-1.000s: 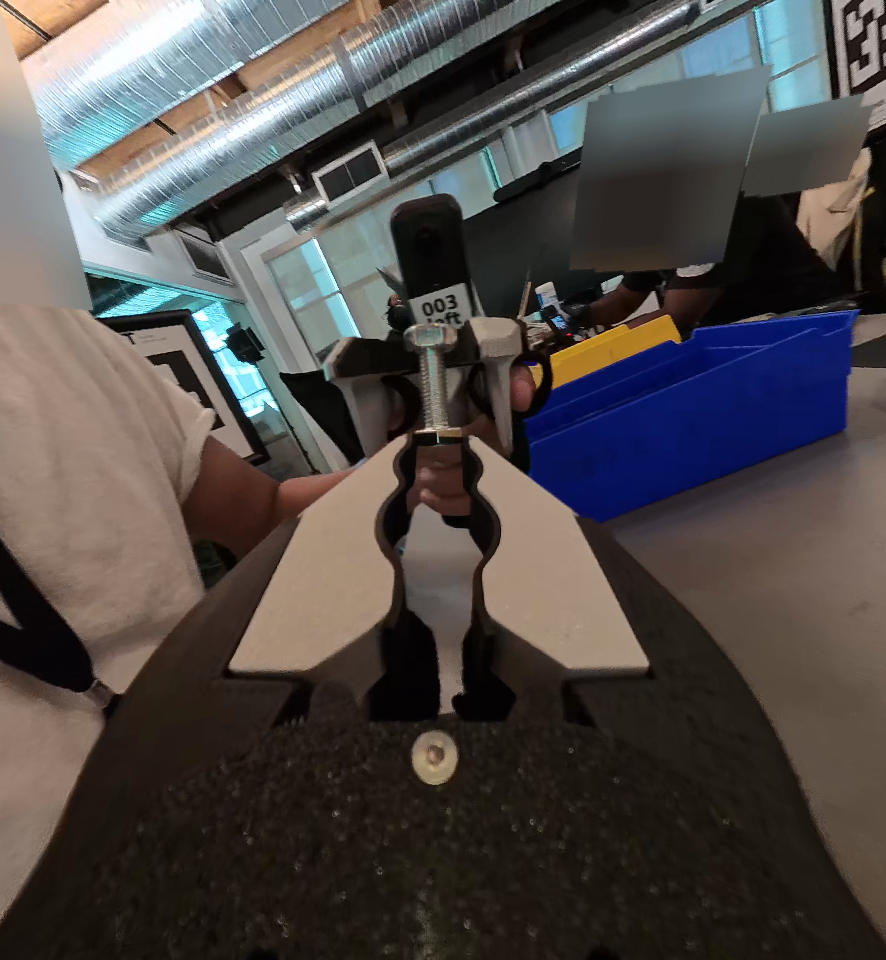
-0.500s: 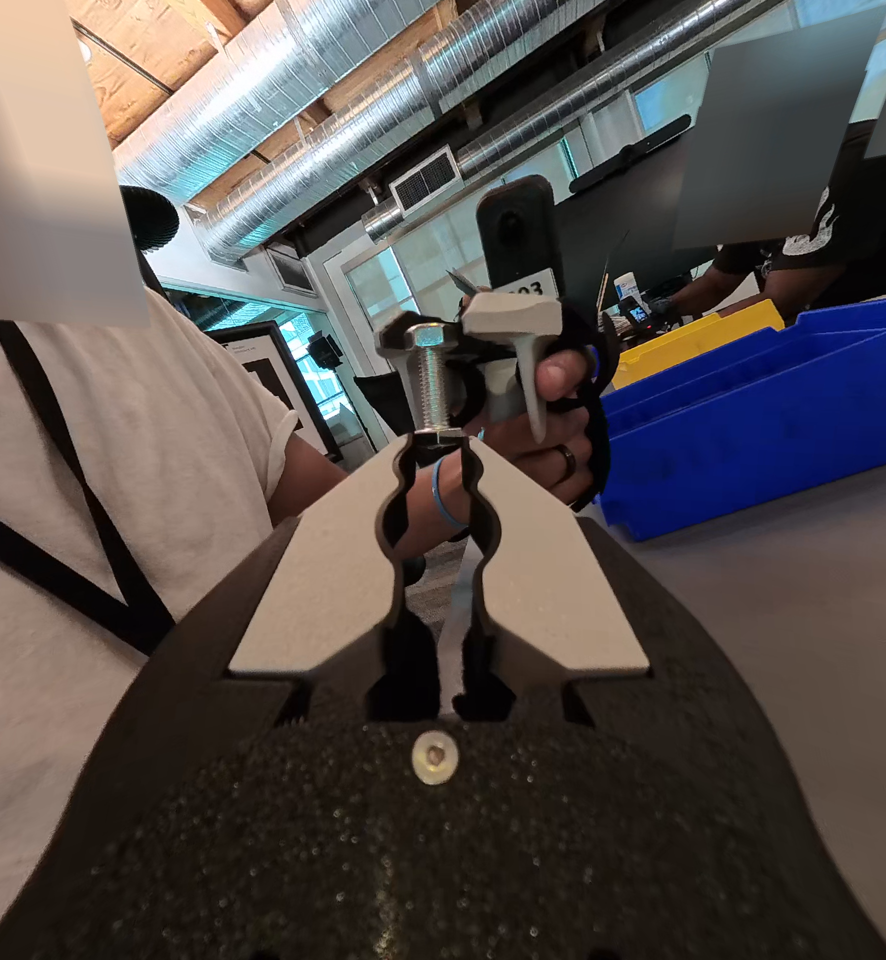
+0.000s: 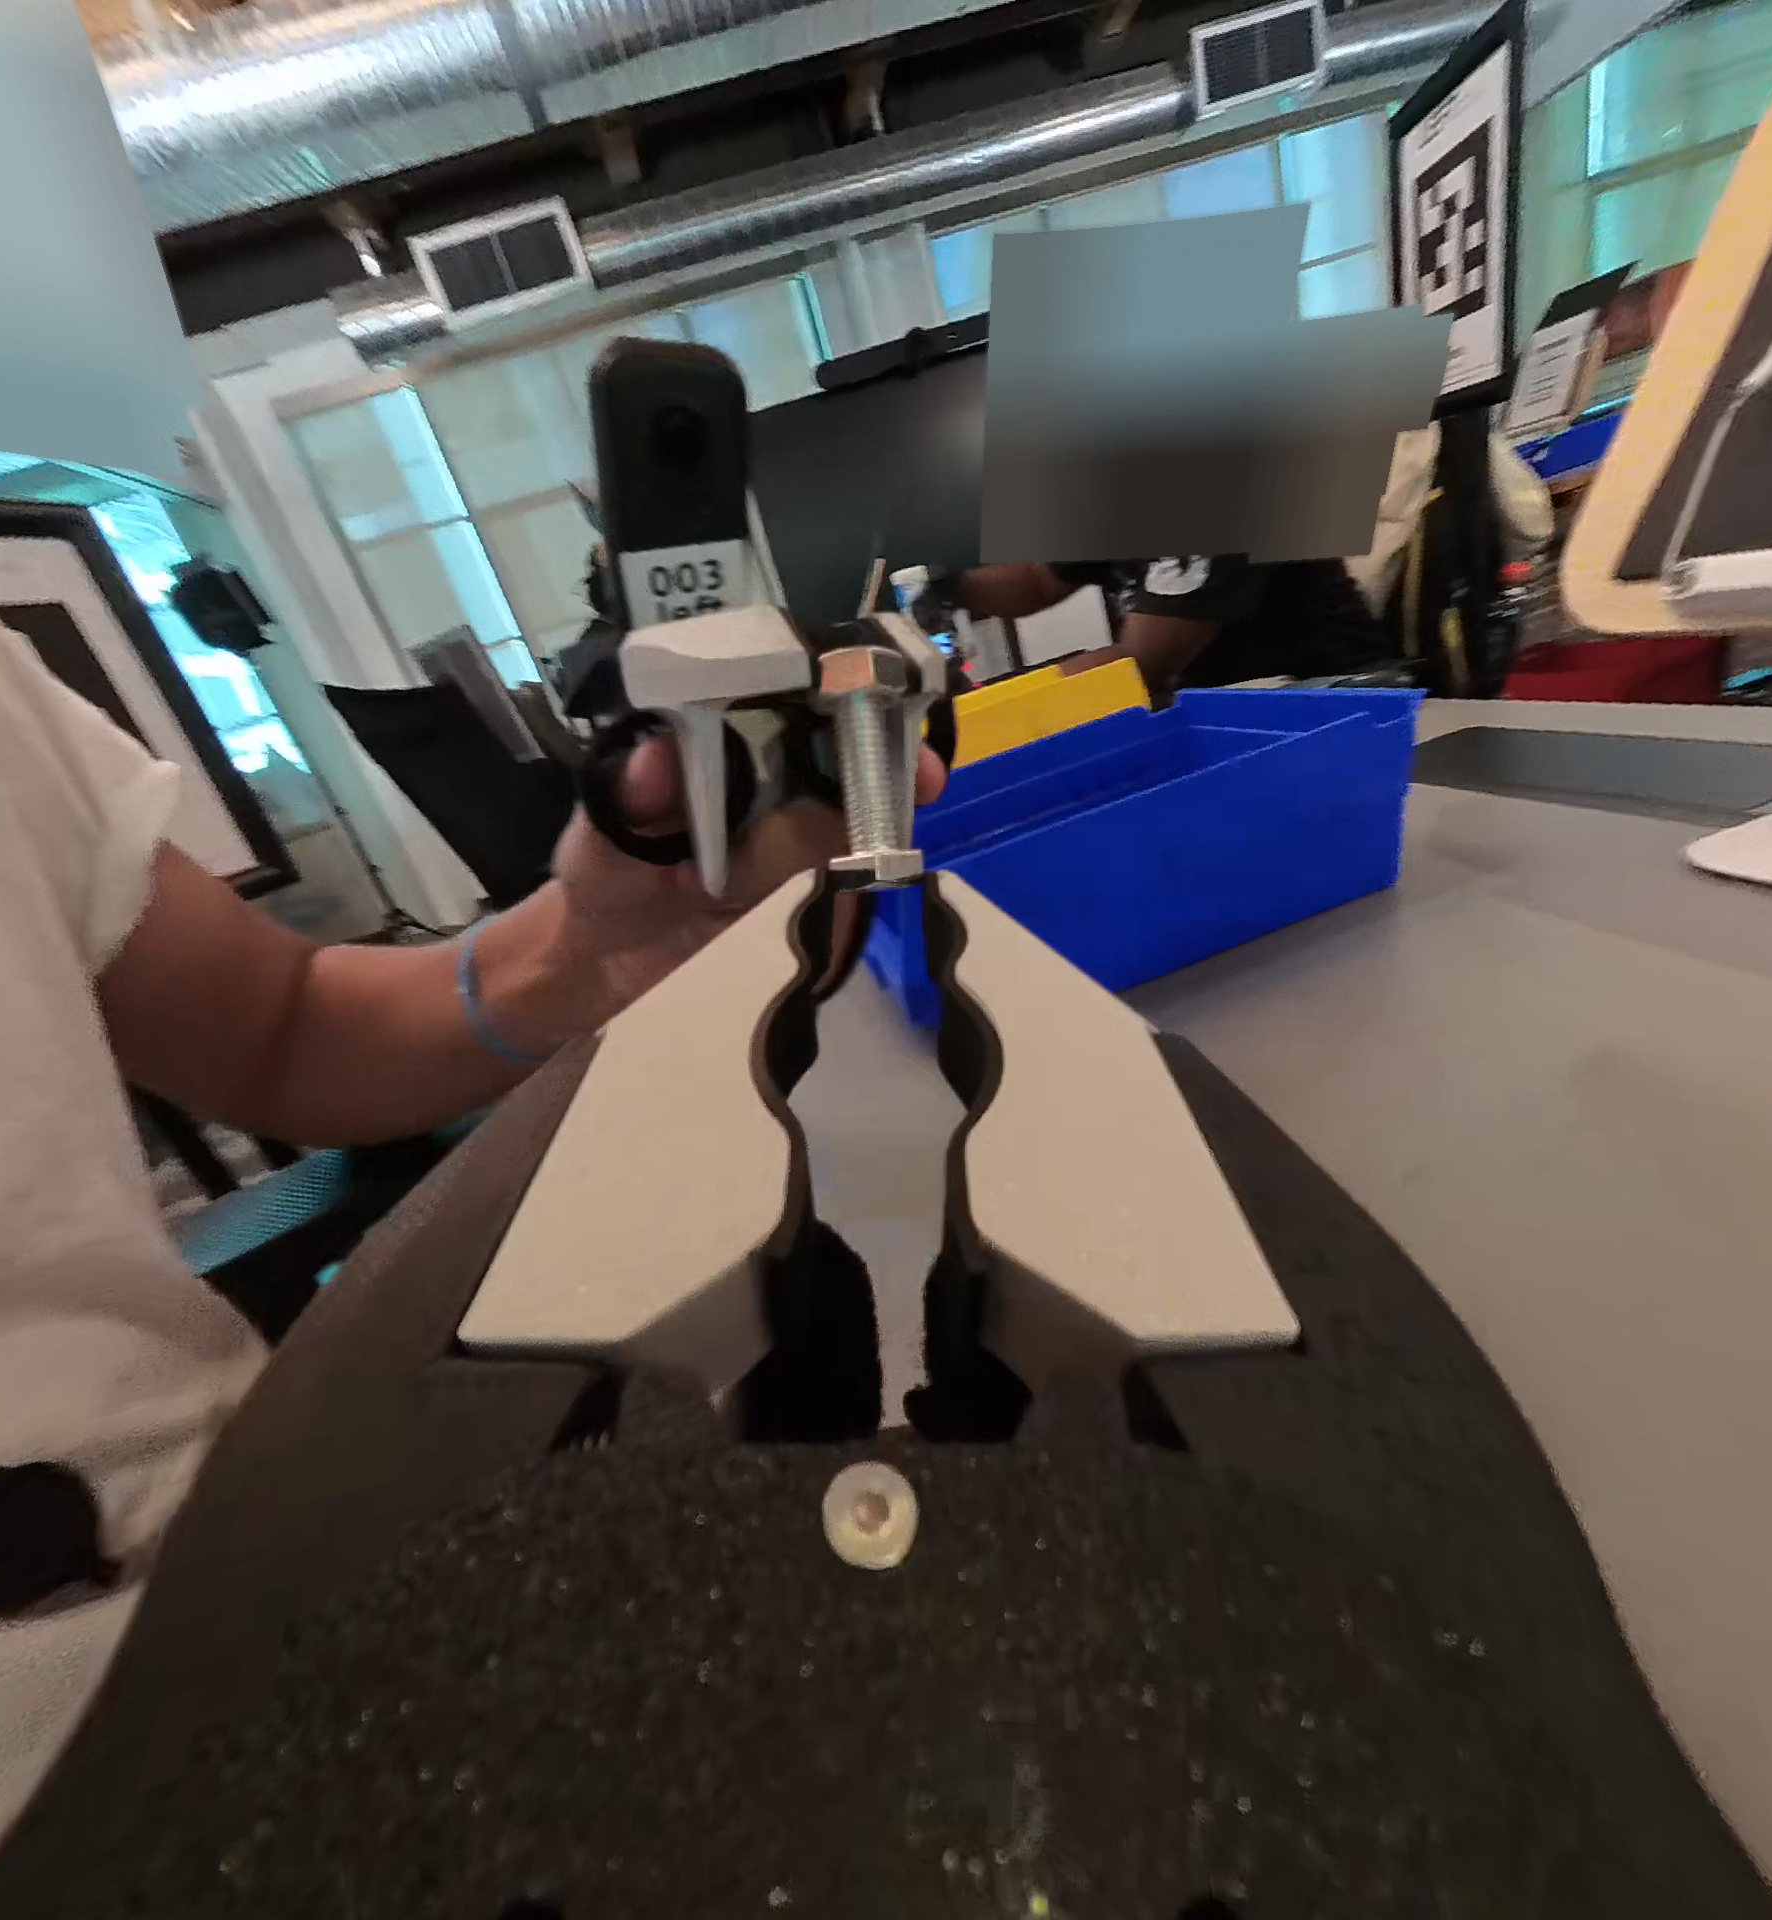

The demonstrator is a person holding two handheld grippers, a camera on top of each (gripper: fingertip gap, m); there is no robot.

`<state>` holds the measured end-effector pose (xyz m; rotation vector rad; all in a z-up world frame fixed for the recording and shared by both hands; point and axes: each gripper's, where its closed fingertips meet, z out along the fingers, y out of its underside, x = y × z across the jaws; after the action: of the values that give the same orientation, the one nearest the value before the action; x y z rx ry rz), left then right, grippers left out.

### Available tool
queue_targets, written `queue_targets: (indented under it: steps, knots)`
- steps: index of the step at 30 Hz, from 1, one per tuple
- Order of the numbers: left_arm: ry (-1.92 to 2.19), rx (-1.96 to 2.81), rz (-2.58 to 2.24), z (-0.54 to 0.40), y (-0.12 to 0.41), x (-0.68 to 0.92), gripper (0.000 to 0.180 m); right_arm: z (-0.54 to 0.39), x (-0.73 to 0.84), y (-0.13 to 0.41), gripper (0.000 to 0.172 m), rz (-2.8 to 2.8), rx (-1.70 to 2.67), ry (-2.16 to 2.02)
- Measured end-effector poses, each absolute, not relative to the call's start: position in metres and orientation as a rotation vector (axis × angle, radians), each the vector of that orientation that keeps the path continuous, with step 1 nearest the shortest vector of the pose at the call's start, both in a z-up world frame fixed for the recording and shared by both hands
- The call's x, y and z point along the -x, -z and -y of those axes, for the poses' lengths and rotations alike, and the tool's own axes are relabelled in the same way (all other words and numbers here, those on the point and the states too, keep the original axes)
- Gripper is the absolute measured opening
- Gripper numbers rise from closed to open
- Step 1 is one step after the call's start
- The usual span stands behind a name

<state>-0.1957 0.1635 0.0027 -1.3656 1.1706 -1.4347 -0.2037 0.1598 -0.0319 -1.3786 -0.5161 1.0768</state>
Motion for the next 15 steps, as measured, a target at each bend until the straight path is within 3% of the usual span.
queue_targets:
  steps: [8,13,15]
  knots:
    - [1.137,1.631,-0.797,-0.178,0.008,0.195,0.017,-0.172,0.199,0.042,0.017,0.544,1.425,-0.701]
    - [1.095,1.597,-0.783,-0.174,0.007,0.191,0.018,-0.169,0.200,0.043,0.016,0.519,1.430,-0.813]
    - [1.164,1.556,-0.861,-0.168,0.003,0.189,0.028,-0.166,0.201,0.040,0.017,0.511,1.419,-0.876]
